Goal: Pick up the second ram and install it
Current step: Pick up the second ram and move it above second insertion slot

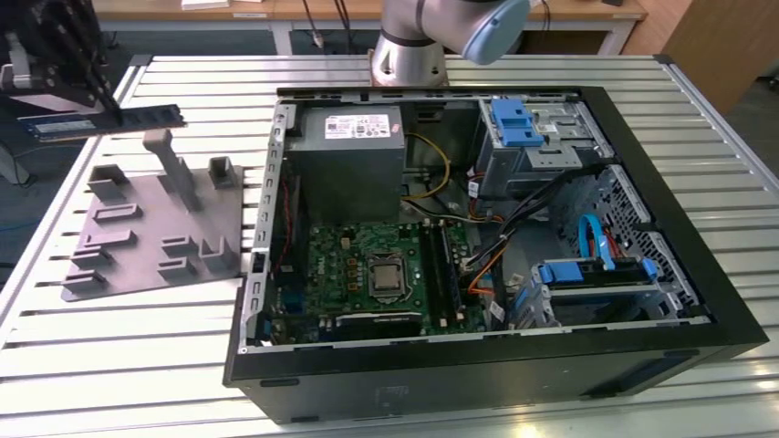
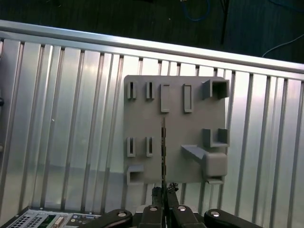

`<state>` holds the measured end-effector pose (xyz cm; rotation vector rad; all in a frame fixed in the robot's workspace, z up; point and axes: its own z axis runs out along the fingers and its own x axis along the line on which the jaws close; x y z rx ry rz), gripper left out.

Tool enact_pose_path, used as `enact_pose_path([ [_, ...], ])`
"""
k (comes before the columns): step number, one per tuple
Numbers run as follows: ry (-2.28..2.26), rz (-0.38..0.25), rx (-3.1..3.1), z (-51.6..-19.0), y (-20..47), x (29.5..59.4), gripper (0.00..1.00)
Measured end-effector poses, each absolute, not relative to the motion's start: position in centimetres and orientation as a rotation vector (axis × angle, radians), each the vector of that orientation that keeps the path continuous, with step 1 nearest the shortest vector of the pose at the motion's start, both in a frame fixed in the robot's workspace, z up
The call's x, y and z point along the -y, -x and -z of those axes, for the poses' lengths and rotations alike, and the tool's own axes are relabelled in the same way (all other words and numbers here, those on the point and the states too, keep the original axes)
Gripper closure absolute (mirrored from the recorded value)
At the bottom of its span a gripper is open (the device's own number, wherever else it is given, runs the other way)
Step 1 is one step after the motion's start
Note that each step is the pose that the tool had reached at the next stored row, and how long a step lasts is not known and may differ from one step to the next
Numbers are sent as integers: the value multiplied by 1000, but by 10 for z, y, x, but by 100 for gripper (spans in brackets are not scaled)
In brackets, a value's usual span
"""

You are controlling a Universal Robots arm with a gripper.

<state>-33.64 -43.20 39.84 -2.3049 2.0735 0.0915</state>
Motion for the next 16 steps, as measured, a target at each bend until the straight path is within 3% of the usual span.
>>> enact_pose_path([
  [16, 2305, -92, -2074, -398, 274, 432, 86],
])
